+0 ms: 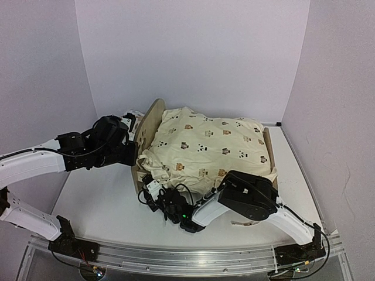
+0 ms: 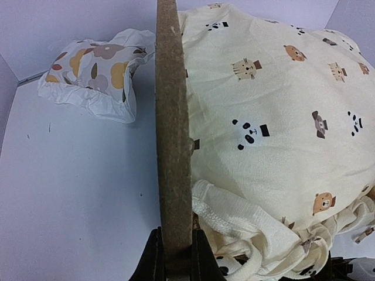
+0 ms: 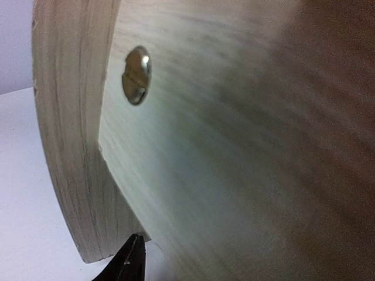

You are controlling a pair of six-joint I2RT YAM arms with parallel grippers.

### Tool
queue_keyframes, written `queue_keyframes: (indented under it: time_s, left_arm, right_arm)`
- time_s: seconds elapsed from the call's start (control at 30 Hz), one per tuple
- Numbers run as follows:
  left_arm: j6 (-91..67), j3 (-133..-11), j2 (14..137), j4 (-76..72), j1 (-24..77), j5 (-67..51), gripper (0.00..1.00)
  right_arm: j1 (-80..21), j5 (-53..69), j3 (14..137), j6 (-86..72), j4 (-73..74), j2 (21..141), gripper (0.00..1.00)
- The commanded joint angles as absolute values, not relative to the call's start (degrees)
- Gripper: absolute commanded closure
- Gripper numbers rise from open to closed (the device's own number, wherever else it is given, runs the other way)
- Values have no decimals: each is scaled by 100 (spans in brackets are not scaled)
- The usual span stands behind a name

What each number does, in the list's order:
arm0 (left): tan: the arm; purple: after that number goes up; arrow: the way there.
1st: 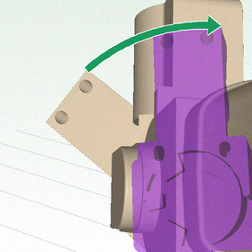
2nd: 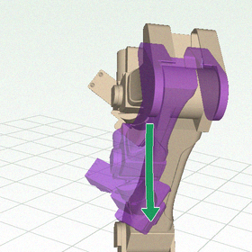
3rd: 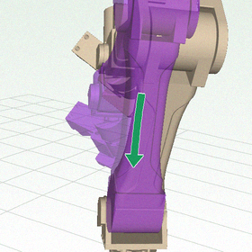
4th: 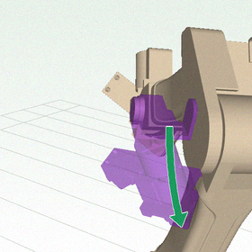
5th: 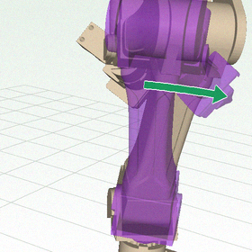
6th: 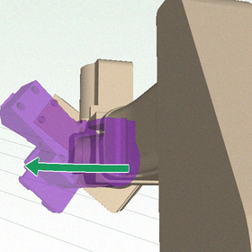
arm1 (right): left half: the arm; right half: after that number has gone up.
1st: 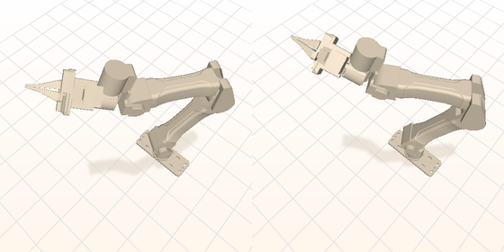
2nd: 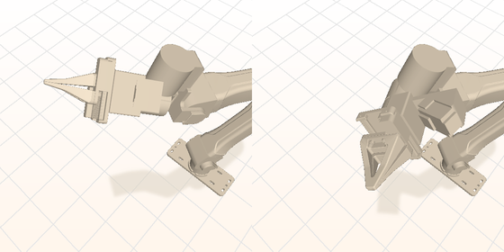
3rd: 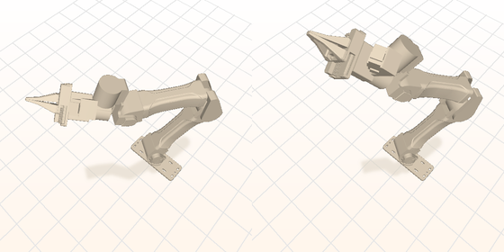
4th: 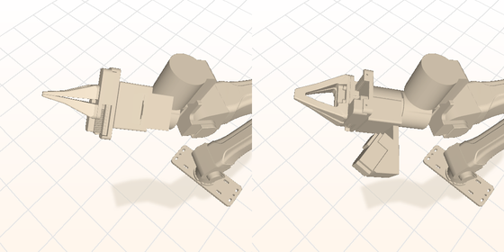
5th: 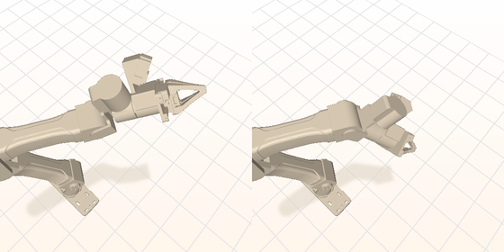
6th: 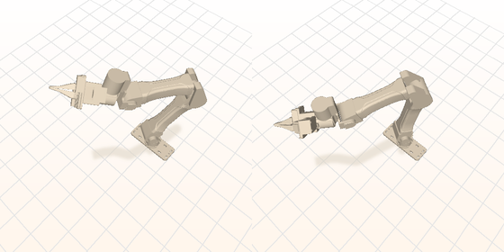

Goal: Set up the pet bed

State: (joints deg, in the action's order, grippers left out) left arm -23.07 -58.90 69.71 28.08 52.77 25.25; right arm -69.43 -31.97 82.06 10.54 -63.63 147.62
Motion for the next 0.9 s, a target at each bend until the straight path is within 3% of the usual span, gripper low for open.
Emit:
queue_keyframes:
  time_s: [0.0, 0.3, 0.53, 0.87]
  left_arm:
    - [-2082, -6596, 6693, 2099, 5383, 2281, 100]
    - [-2143, -6610, 6663, 2127, 5406, 2250, 100]
    - [-2159, -6657, 6704, 2161, 5422, 2230, 100]
    - [-2197, -6672, 6713, 2206, 5449, 2241, 100]
  right_arm:
    - [-6869, -3387, 8576, 1239, -6025, 15109, 56]
    - [-6900, -4698, 9240, 1325, -6124, 15501, 58]
    - [-6935, -4553, 9417, 1401, -6487, 15722, 66]
    - [-6935, -4230, 9333, 1468, -6821, 15782, 99]
